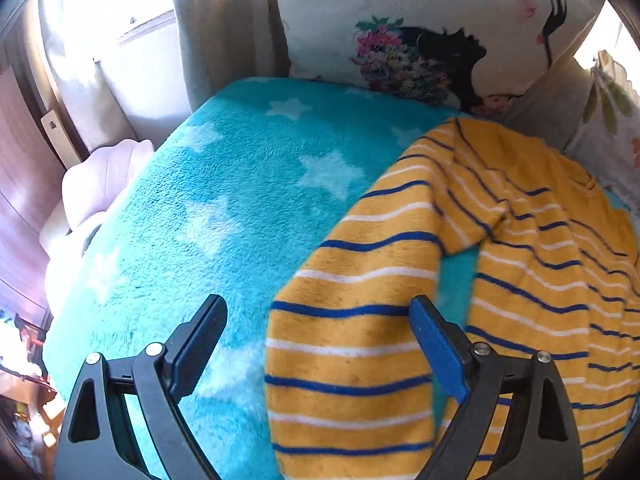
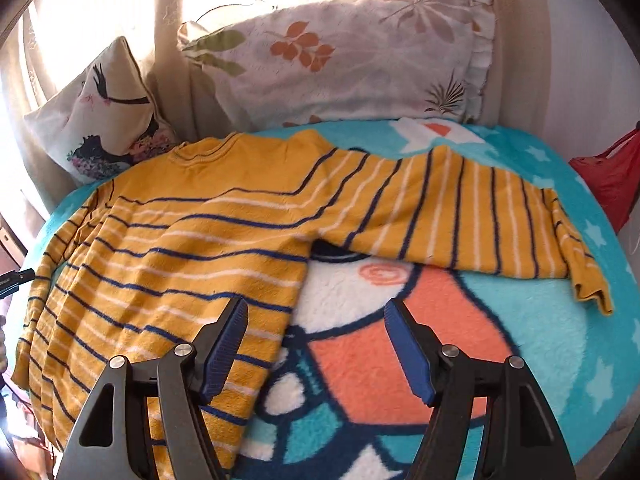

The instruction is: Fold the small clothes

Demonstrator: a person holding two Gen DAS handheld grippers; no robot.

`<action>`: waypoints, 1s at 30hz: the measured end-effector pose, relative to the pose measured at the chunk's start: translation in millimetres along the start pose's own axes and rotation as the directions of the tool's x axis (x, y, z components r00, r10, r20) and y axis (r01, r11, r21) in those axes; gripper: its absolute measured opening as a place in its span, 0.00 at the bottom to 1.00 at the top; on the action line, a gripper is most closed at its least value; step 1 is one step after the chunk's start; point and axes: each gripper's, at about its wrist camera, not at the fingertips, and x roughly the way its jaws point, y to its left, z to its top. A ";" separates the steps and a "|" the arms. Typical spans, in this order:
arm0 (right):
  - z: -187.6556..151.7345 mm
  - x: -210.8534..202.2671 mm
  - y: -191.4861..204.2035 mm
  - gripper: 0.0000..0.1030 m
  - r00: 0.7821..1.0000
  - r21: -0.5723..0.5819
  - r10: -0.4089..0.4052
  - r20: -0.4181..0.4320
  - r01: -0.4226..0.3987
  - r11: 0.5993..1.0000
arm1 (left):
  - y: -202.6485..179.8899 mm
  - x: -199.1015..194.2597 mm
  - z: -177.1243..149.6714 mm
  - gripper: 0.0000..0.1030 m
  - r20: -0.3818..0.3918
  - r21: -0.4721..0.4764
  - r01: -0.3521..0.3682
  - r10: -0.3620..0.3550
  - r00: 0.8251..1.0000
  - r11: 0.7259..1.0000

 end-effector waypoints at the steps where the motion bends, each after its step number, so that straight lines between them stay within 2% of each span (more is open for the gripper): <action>1: -2.9 4.4 3.9 0.73 1.000 0.001 0.008 -0.012 -0.008 1.000 | 1.4 11.0 2.2 0.89 -0.018 0.012 0.011 -0.011 1.000 1.000; 2: -5.8 7.3 7.6 0.73 1.000 0.002 0.014 -0.021 -0.014 1.000 | 2.7 20.6 3.8 0.89 -0.038 0.011 0.028 -0.027 0.999 1.000; 3: -8.3 9.0 11.0 0.73 0.999 0.002 0.017 -0.027 -0.017 1.000 | 6.3 26.0 5.0 0.84 -0.048 -0.008 0.055 -0.055 0.997 0.998; 4: -10.4 9.5 13.9 0.73 0.999 0.003 0.018 -0.030 -0.018 1.000 | 10.0 26.5 6.9 0.66 -0.044 -0.035 0.086 -0.088 0.995 0.996; 5: -11.4 9.8 16.0 0.73 0.999 0.002 0.015 -0.032 -0.014 1.000 | 12.1 23.5 9.4 0.51 -0.037 -0.040 0.081 -0.082 0.996 0.996; 6: -12.3 9.7 17.7 0.73 0.999 0.000 0.009 -0.033 -0.009 1.000 | 15.0 20.4 12.5 0.26 -0.042 -0.046 0.097 -0.099 0.994 0.994; 7: -13.1 9.6 18.8 0.73 0.999 -0.001 0.003 -0.035 -0.003 1.000 | 21.4 16.1 15.4 0.12 -0.037 -0.068 0.099 -0.102 0.994 0.993; 11: -12.7 8.0 18.3 0.73 0.999 0.009 -0.007 -0.031 0.007 1.000 | 51.0 1.5 29.8 0.12 0.021 -0.124 -0.041 0.044 0.999 0.992; 12: -11.9 7.5 17.6 0.73 1.000 0.014 -0.005 -0.027 0.006 1.000 | 61.2 1.7 34.2 0.03 0.019 -0.144 -0.079 0.083 0.996 0.986; 13: -11.2 7.3 17.3 0.73 1.000 0.020 -0.003 -0.023 0.003 1.000 | 72.9 2.5 38.1 0.01 0.014 -0.161 -0.156 0.160 0.987 0.975; 14: -10.5 7.5 17.1 0.73 1.000 0.026 0.000 -0.021 0.000 1.000 | 83.9 1.6 40.8 0.01 0.013 -0.183 -0.199 0.204 0.979 0.963; 15: -9.7 8.3 16.8 0.73 1.000 0.033 0.005 -0.021 -0.004 0.999 | 96.3 -0.1 41.5 0.01 0.005 -0.211 -0.185 0.190 0.982 0.960; 18: -9.1 11.2 14.9 0.73 0.999 0.046 0.020 -0.027 -0.019 0.999 | 118.4 -20.3 28.6 0.02 0.026 -0.283 -0.037 0.047 0.999 0.958; 19: -9.3 12.2 12.9 0.73 0.999 0.051 0.026 -0.030 -0.024 0.998 | 116.6 -33.1 19.1 0.09 0.045 -0.273 0.001 0.012 0.999 0.962; 20: -8.8 13.9 10.1 0.73 0.999 0.059 0.032 -0.035 -0.030 0.998 | 111.7 -43.8 10.5 0.15 0.064 -0.250 0.035 -0.019 0.998 0.968; 22: -1.0 19.0 2.8 0.73 0.998 0.081 0.041 -0.046 -0.038 0.996 | 94.1 -64.6 -6.9 0.46 0.101 -0.205 0.075 -0.055 0.993 0.976; 25: 32.8 27.0 -7.0 0.73 0.999 0.088 0.032 -0.010 -0.031 0.996 | 62.2 -85.6 -26.8 0.56 0.150 -0.133 0.140 -0.119 0.981 0.981; 27: 65.2 38.4 -10.9 0.75 0.999 0.064 0.036 0.014 -0.036 0.997 | 39.0 -92.8 -34.2 0.57 0.155 -0.100 0.205 -0.188 0.970 0.974; 28: 82.7 47.7 -11.8 0.79 0.999 0.048 0.049 0.018 -0.050 0.998 | 29.3 -94.1 -36.8 0.59 0.157 -0.090 0.238 -0.222 0.962 0.967; 30: 116.6 73.7 -11.0 0.81 0.999 0.008 0.045 0.008 -0.045 0.999 | 8.4 -94.2 -40.5 0.62 0.157 -0.070 0.277 -0.263 0.952 0.958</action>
